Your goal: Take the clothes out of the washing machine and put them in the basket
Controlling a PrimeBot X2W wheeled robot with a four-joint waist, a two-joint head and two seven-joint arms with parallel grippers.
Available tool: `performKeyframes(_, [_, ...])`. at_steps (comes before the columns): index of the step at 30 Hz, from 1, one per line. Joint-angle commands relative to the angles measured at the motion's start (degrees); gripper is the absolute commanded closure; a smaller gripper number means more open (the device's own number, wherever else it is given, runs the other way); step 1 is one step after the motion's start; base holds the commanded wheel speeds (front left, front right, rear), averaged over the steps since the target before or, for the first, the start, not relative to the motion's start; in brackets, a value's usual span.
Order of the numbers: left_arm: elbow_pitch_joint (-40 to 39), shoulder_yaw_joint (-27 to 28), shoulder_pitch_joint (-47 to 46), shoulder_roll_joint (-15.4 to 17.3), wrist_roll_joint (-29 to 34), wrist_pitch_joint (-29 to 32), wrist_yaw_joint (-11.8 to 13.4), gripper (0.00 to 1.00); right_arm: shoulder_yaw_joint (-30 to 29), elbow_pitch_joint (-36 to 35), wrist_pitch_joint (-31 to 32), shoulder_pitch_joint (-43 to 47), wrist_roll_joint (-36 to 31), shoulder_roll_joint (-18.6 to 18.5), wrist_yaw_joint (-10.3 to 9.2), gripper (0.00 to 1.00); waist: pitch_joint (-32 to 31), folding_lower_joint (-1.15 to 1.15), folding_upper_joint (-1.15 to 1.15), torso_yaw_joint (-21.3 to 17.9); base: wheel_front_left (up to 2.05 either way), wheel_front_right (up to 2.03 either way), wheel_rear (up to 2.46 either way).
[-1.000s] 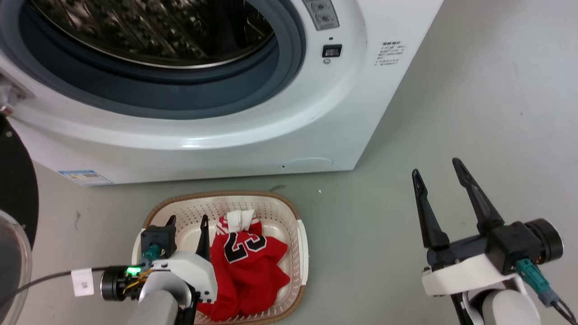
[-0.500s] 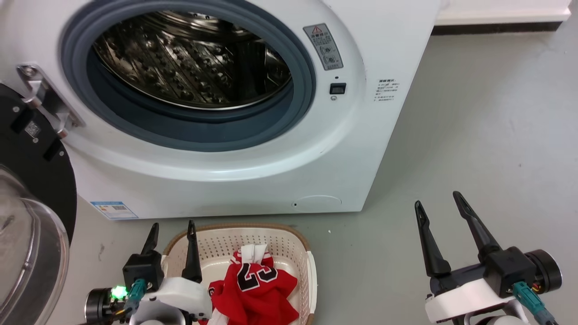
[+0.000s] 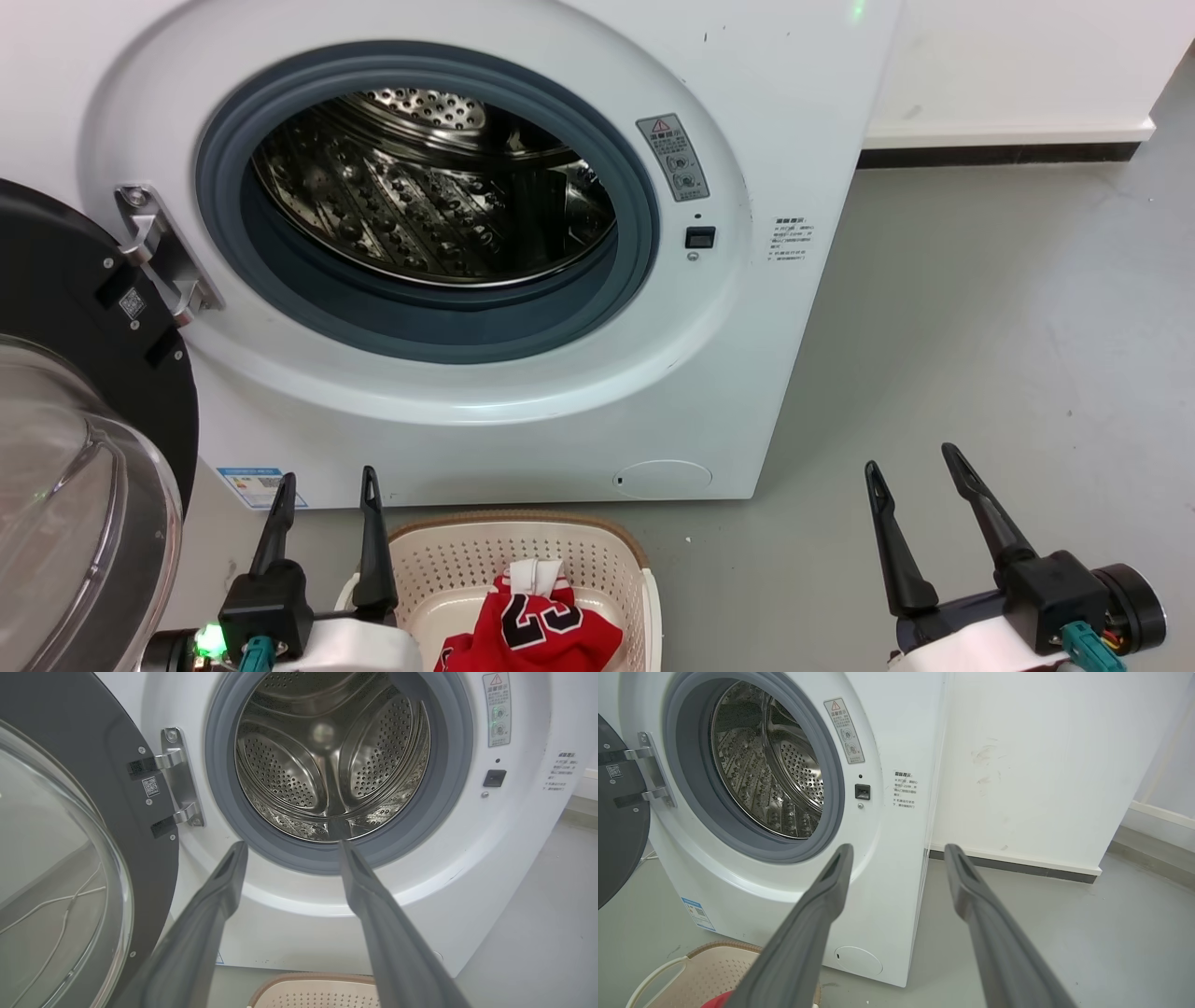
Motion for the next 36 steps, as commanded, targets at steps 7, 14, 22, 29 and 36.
performKeyframes(7, [-2.6,0.0,2.7,-0.3,1.1,-0.1,0.3,0.0,-0.5,-0.7,-0.1,1.7,0.4,0.1,-0.04,0.0,-1.8,0.01,0.0,0.1,0.0,0.0,0.0])
performKeyframes(14, [-2.8,0.0,4.0,-0.3,1.5,-0.1,0.5,0.0,-1.4,-1.1,-0.1,2.8,0.6,0.1,-0.04,0.0,-2.8,0.01,0.0,0.0,0.0,0.0,0.0])
performKeyframes(22, [-3.4,-0.4,4.8,-0.4,1.9,-0.1,0.8,0.0,-2.1,-1.7,-0.1,3.8,1.4,0.1,-0.04,0.0,-3.8,0.01,0.0,-0.1,0.0,0.0,0.0])
performKeyframes(29, [-3.0,-0.2,5.1,-0.4,2.0,-0.1,0.6,0.0,-2.2,-2.0,-0.1,4.0,1.8,0.1,-0.04,0.0,-4.3,0.01,0.0,-0.1,0.0,0.0,0.0])
performKeyframes(36, [-2.7,0.1,5.2,-0.4,2.0,-0.1,0.5,0.0,-2.2,-1.9,-0.1,4.3,1.7,0.1,-0.04,0.0,-4.5,0.01,0.0,-0.2,0.0,0.0,0.0])
